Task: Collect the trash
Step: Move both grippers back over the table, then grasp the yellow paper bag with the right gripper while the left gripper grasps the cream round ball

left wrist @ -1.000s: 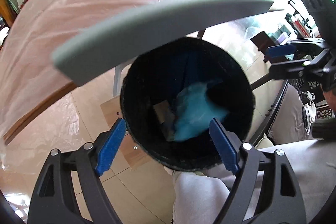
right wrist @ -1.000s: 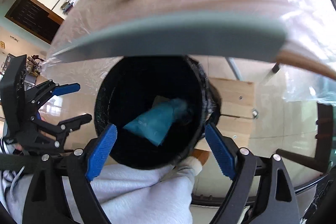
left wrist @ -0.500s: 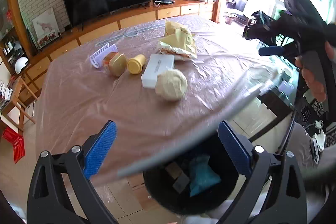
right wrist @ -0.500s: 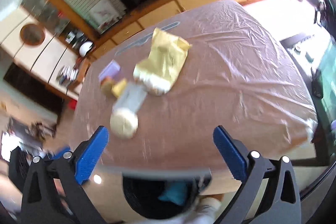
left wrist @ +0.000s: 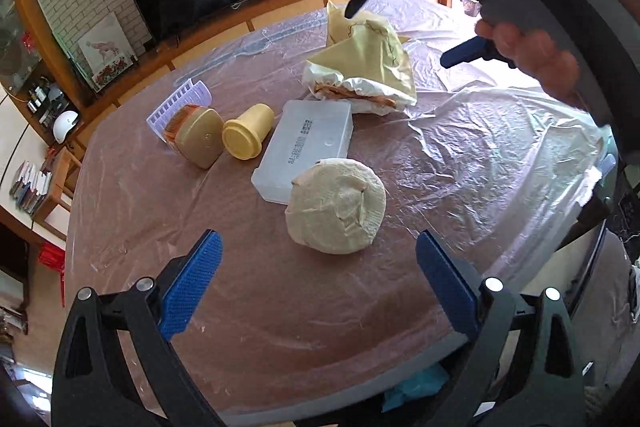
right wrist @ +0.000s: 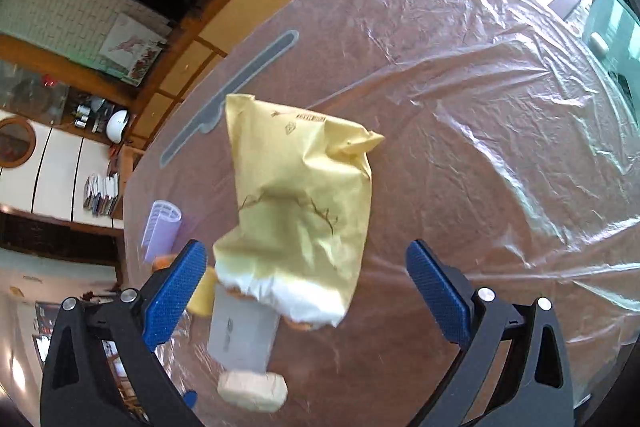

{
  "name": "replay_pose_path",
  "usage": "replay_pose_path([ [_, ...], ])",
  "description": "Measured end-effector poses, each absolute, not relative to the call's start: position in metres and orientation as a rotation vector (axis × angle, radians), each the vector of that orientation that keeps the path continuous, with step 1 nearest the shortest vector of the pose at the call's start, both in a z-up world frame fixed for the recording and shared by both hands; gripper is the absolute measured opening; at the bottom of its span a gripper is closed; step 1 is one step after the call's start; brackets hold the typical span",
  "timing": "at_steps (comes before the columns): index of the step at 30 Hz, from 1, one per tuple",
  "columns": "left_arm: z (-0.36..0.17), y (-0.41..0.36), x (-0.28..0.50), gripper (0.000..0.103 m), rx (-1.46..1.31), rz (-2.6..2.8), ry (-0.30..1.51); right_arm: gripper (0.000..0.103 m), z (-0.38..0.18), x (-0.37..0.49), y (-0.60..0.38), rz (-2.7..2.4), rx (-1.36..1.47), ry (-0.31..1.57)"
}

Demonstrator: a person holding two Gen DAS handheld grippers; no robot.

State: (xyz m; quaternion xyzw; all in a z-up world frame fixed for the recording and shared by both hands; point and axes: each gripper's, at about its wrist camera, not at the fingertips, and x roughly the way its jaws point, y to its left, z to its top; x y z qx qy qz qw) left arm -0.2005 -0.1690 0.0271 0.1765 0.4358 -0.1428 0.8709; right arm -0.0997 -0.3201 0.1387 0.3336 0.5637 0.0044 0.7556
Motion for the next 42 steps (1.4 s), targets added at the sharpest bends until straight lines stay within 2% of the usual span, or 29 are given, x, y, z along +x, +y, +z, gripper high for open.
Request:
replay_pose_path([
  [5, 0.021, -0.176, -0.196, 0.098, 0.373, -0.297, 0.928, 0.098, 0.121, -0.078, -0.312, -0.009, 0.836, 1.242],
  [14, 0.01, -0.183, -0.188, 0.098, 0.427, -0.269, 0.936, 0.098, 0.113, -0.057, -0.288, -0.063, 0.802, 1.276],
  [17, 0.008, -0.181, -0.184, 0.094, 0.425, -0.274, 0.932, 0.098, 0.114, -0.052, -0.279, -0.068, 0.772, 1.271],
  [18, 0.008, -0.182, -0.183, 0.092, 0.425, -0.278, 0.93, 0.095, 0.115, -0.05, -0.275, -0.068, 0.749, 1.271],
  [21, 0.009, -0.181, -0.183, 0.078, 0.419, -0.308, 0.932, 0.078, 0.116, -0.046, -0.266, -0.069, 0.666, 1.273],
  [23, 0.009, -0.181, -0.184, 0.064, 0.411, -0.33, 0.934, 0.071, 0.116, -0.046, -0.262, -0.054, 0.658, 1.269],
  [25, 0.011, -0.18, -0.186, 0.055, 0.406, -0.354, 0.943, 0.063, 0.115, -0.046, -0.261, -0.036, 0.669, 1.264],
  [31, 0.02, -0.17, -0.192, 0.053, 0.325, -0.452, 0.939, 0.055, 0.114, -0.05, -0.271, -0.001, 0.686, 1.228],
  [42, 0.039, -0.121, -0.182, 0.053, 0.094, -0.515, 0.947, 0.051, 0.122, -0.071, -0.288, 0.104, 0.723, 1.17],
])
